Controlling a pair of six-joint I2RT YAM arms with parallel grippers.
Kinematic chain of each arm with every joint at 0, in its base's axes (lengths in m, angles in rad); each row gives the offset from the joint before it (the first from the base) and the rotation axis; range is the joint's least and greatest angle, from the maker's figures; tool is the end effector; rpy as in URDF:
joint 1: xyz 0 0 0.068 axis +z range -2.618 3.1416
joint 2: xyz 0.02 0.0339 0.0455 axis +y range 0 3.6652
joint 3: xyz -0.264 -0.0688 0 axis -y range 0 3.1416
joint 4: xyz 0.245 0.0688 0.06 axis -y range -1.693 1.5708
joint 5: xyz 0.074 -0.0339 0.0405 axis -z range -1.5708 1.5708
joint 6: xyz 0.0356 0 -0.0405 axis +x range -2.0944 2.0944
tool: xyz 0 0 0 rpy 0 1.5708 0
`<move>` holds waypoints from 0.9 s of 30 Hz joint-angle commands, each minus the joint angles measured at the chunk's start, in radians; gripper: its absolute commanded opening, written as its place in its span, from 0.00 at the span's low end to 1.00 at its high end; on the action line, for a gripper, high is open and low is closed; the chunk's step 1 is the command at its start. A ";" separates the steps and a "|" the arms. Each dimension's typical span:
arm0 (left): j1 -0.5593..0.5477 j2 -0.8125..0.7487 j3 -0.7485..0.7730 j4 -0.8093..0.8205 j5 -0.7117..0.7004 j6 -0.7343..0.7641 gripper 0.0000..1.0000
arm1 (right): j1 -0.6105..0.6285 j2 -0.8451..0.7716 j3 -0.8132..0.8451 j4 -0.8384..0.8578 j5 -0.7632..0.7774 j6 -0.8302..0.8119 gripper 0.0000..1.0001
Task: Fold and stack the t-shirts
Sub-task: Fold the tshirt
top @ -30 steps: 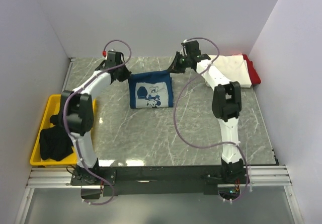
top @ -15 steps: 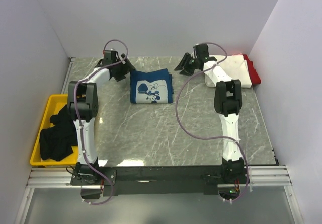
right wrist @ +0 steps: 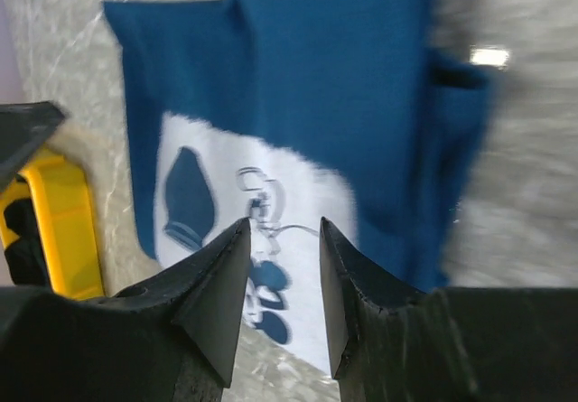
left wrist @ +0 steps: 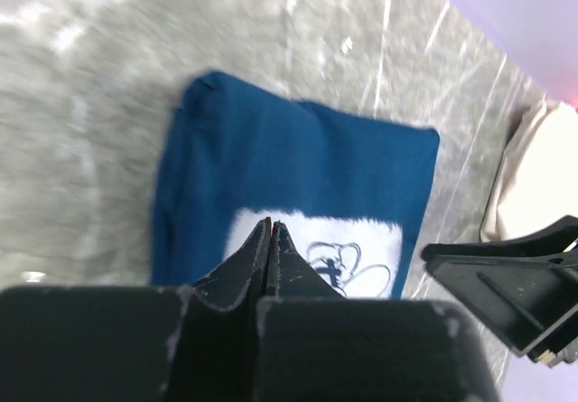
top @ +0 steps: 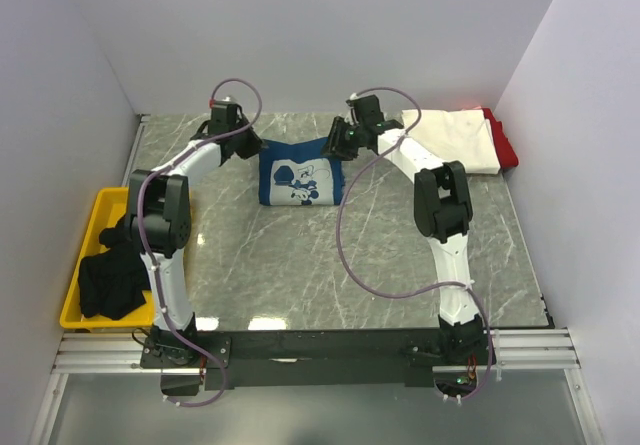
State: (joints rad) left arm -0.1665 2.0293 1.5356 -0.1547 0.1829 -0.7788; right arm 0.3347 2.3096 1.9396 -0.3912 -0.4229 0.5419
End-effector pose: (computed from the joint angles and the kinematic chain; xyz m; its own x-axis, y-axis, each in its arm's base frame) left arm 0.4604 -0.0839 0.2211 -0.6388 -0.5930 -0.4901 -0.2006 0.7434 -0.6380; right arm 0.4910 0.1862 0.2026 -0.8574 0.1998 -0.4743 -0.1610 0.7711 0.6160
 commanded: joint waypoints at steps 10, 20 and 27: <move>-0.042 0.143 0.058 -0.023 -0.028 -0.019 0.00 | -0.020 0.165 0.203 -0.012 -0.031 0.024 0.43; -0.041 0.147 -0.011 -0.011 -0.042 -0.043 0.00 | -0.075 0.214 0.182 -0.055 -0.040 0.035 0.42; -0.041 0.120 0.009 -0.019 -0.022 -0.019 0.00 | -0.091 0.119 0.142 -0.057 -0.028 0.006 0.46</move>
State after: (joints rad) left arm -0.2100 2.1845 1.5410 -0.1646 0.1604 -0.8158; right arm 0.2550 2.5160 2.1086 -0.4156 -0.4835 0.5808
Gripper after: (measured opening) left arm 0.012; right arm 0.447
